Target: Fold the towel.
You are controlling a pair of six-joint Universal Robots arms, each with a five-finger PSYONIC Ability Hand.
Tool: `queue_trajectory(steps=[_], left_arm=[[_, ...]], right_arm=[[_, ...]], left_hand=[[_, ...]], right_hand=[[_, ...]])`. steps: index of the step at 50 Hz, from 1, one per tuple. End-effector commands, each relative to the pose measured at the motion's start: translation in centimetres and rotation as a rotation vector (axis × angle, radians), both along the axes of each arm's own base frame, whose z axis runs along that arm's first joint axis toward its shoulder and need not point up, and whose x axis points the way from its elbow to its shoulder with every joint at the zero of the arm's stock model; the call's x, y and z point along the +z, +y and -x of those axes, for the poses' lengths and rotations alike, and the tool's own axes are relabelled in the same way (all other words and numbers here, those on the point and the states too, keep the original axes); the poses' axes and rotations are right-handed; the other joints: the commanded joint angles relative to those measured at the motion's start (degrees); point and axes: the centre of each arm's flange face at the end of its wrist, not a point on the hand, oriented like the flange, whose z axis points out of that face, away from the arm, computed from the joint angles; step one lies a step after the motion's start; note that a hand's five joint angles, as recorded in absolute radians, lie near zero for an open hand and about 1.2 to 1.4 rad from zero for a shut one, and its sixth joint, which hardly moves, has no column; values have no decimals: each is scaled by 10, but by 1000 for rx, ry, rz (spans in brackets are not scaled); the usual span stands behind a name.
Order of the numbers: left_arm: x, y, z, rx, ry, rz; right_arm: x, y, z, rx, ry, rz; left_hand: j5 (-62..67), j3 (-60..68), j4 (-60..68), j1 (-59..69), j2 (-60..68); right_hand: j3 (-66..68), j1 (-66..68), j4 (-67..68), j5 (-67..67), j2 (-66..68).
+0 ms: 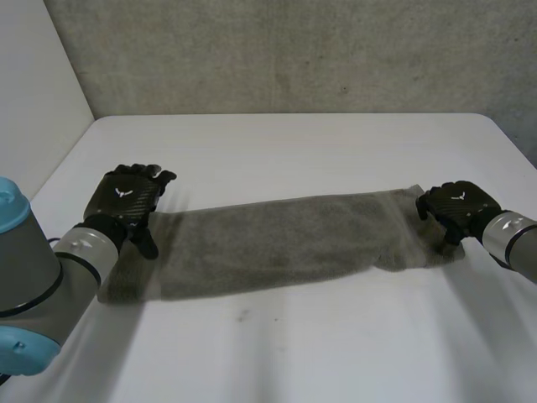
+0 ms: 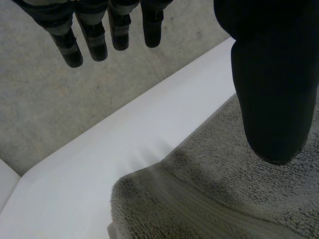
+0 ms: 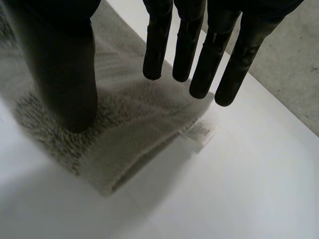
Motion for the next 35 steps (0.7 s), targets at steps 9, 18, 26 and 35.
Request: queue_trajectory(steps=[9, 18, 26, 35], left_arm=[[-1, 1, 0, -1, -2, -1], [-3, 3, 1, -5, -4, -9], [-4, 5, 1, -7, -7, -11], [-5, 4, 0, -4, -7, -14]], right_arm=[[-27, -7, 9, -1, 59, -10], [-5, -20, 44, -111, 69, 38], [9, -31, 100, -243, 99, 57], [37, -46, 160, -304, 268, 70]], left_hand=[[-12, 7, 8, 3, 8], [-14, 6, 7, 2, 7], [-14, 6, 7, 2, 7], [-15, 4, 5, 0, 5]], right_hand=[[278, 278, 280, 275, 279], [463, 463, 464, 460, 463], [463, 463, 464, 460, 463], [463, 463, 464, 460, 463]])
